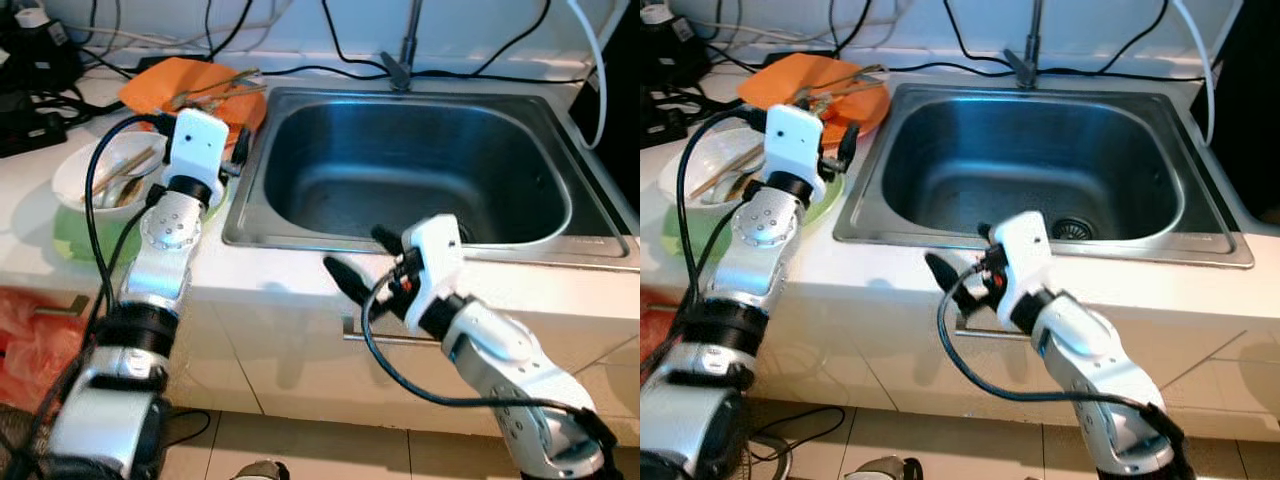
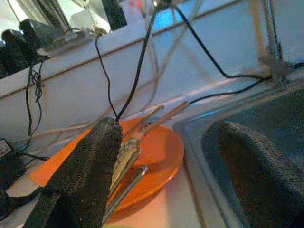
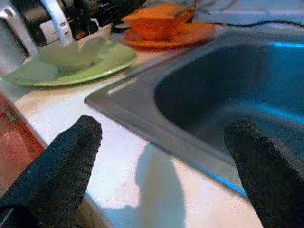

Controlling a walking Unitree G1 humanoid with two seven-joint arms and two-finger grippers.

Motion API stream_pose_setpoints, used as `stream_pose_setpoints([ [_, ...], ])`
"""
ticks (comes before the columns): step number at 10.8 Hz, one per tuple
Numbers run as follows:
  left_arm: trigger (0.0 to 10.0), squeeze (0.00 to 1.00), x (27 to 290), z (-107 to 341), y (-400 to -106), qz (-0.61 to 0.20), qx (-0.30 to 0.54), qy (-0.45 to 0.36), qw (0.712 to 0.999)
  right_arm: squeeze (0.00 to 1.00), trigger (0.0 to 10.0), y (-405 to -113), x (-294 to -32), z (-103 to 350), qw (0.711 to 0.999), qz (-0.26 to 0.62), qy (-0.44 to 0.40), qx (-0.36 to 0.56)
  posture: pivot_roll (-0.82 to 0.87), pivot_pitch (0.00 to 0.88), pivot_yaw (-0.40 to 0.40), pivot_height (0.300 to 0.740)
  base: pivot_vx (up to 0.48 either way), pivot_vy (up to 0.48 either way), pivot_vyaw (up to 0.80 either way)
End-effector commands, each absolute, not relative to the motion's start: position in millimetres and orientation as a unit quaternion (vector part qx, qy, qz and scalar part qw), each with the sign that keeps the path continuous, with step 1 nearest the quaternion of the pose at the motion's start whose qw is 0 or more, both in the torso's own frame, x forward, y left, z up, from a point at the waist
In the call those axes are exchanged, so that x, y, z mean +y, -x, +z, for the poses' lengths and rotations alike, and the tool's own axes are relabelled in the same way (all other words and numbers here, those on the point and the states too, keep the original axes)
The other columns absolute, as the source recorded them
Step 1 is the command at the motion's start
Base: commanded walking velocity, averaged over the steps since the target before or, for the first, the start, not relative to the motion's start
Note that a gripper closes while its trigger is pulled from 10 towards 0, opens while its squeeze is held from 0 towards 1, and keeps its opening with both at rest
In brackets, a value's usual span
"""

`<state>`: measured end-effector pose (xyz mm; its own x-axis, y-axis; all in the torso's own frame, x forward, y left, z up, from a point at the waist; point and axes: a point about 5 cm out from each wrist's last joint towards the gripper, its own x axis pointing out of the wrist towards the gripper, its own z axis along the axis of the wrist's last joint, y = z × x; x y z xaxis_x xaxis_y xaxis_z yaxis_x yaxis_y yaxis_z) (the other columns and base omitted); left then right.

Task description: Kitchen organization

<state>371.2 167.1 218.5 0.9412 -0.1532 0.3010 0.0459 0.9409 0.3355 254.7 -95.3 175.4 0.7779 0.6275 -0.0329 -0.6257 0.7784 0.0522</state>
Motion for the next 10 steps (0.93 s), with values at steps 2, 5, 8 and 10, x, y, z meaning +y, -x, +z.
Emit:
stream_pose_setpoints([
  [2,10.0,1.00,164,228,-361,-0.045,-0.191,-0.129,0.972,0.00,10.0,-260,-97,177,0.944,0.329,-0.017,0.015,0.11,0.033,0.020,0.740,0.000,0.000,0.00],
  [5,10.0,1.00,144,229,-333,-0.041,-0.239,-0.100,0.965,0.00,10.0,-268,-97,182,0.947,0.319,-0.020,-0.006,0.11,0.013,0.019,0.740,0.000,0.000,0.00],
  [8,10.0,1.00,141,212,-307,-0.014,-0.231,-0.108,0.967,0.00,10.0,-272,-103,187,0.956,0.292,-0.027,-0.027,0.11,0.004,0.019,0.740,0.000,0.000,0.00],
  [10,10.0,1.00,164,204,-301,0.023,-0.207,-0.117,0.971,0.00,10.0,-277,-110,190,0.964,0.263,-0.030,-0.036,0.11,0.001,0.019,0.740,0.000,0.000,0.00],
])
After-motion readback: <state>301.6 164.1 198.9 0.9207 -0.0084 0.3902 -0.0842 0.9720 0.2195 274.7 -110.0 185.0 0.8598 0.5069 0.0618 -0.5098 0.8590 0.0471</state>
